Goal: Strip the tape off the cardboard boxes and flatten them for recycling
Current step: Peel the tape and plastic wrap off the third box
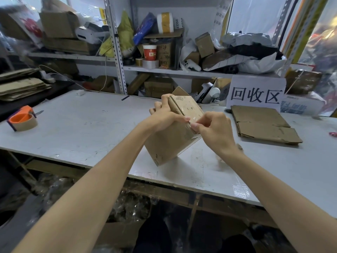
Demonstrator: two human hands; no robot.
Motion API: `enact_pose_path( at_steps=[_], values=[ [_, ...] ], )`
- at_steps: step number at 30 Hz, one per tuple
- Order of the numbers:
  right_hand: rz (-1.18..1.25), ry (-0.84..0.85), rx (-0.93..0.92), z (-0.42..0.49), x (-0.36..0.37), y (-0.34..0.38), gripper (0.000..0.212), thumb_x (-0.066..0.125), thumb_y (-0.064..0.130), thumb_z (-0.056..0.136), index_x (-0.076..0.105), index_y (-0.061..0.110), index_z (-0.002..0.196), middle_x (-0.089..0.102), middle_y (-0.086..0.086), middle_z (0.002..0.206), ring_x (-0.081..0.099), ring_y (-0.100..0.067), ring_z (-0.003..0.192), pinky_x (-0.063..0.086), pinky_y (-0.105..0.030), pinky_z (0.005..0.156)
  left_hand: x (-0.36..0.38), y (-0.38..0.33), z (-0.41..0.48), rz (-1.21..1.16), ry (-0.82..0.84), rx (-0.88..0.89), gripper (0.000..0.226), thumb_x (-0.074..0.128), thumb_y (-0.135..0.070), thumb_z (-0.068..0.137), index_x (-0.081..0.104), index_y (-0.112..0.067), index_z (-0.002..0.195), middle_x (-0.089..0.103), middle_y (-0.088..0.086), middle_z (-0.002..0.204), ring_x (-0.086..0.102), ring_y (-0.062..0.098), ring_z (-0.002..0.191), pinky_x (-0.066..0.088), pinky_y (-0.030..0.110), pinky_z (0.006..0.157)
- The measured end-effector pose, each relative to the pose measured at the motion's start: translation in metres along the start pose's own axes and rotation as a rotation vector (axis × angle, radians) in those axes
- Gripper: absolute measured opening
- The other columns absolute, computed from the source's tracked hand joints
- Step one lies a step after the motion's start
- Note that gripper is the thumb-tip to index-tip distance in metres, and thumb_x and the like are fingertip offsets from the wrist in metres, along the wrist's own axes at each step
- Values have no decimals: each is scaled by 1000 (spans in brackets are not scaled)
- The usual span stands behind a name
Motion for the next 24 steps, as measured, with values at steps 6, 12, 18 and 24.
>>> enact_pose_path(
  at_steps=[6, 12, 18, 24],
  values=[
    [44, 134, 103, 2, 7, -2, 19, 63, 19, 90, 61, 4, 78, 63, -7, 77, 55, -21, 72, 42, -32, 61, 1, 0, 1, -14, -40, -16, 90, 79, -49, 76, 18, -32, 140, 32, 5, 134, 29, 29, 128, 26, 37, 96],
    [181, 90, 20, -1, 0, -2, 16, 71, 19, 84, 63, 9, 94, 66, -4, 90, 64, -16, 80, 53, -25, 65, -2, -2, 0, 7, -50, -9, 85, 74, -51, 81, 18, -34, 143, 32, 7, 140, 30, 30, 131, 28, 42, 105],
    [26, 103, -143, 2, -6, 4, 25, 81, 17, 72, 72, 12, 95, 64, 4, 85, 57, -4, 75, 45, -21, 69, 4, -8, -4, 85, -32, 32, 73, 60, -54, 91, 15, -39, 147, 29, 9, 144, 24, 34, 134, 23, 48, 113],
    [-142, 80, -298, 1, -9, 10, 9, 81, 12, 72, 72, 10, 74, 65, 0, 82, 59, -20, 81, 44, -30, 68, 7, -13, -5, 51, -110, 29, 68, 61, -48, 92, 21, -35, 146, 33, 10, 141, 25, 34, 134, 26, 53, 113]
  ],
)
Point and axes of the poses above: each hand's wrist, its own z-axis towards the middle knuckle, its own x-axis out of the palm, y = z × x, the point moved 6 cm from there along z, towards the middle knuckle
